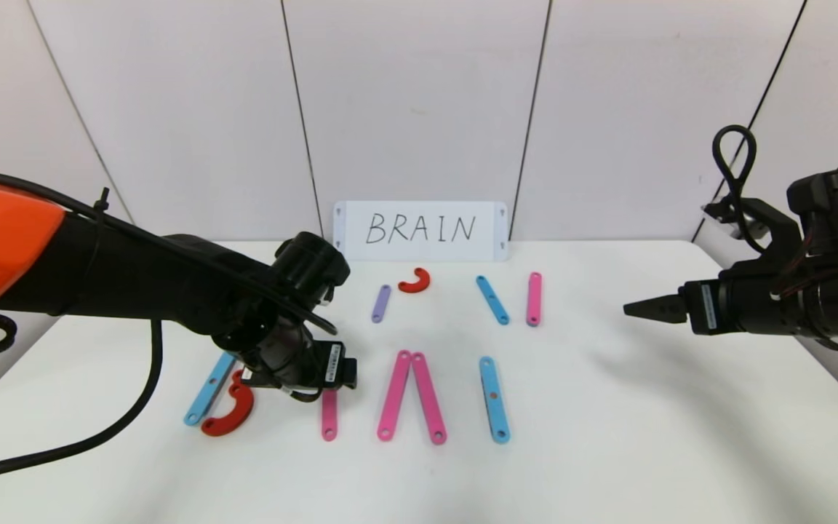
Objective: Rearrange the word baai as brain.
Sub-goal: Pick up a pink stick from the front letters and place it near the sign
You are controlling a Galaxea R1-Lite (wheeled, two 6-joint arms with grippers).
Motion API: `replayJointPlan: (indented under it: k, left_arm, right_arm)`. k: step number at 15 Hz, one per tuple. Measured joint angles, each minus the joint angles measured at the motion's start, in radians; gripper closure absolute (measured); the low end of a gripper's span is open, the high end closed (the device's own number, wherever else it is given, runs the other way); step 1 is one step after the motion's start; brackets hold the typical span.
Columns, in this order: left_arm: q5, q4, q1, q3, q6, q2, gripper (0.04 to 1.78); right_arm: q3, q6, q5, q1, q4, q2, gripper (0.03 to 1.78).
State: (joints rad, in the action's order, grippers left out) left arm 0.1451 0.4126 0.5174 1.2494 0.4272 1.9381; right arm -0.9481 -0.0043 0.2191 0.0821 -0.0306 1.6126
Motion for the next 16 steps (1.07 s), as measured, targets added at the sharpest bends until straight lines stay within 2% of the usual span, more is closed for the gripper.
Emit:
replayJointPlan:
  k: [5, 10, 13, 15, 16]
  left_arm:
    - [0.045, -0.134, 0.006, -0.074, 0.002, -0.002, 0.07]
    - [0.048, -0.147, 0.011, -0.092, 0.013, 0.009, 0.10]
    - [0.048, -0.150, 0.015, -0.092, 0.016, 0.026, 0.32]
    - [0.048, -0.150, 0.018, -0.091, 0.017, 0.030, 0.60]
    - [0.047, -0.150, 0.020, -0.091, 0.017, 0.032, 0.79]
  right_arm:
    - [0.001, 0.000, 0.000, 0.000, 0.000, 0.000, 0.07]
    - [0.001, 0.000, 0.000, 0.000, 0.000, 0.000, 0.07]
    - [0.001, 0.000, 0.000, 0.000, 0.000, 0.000, 0.07]
    - [0.001, 0.000, 0.001, 0.000, 0.000, 0.000, 0.07]
    - [0.001, 0.000, 0.001, 0.000, 0.000, 0.000, 0.07]
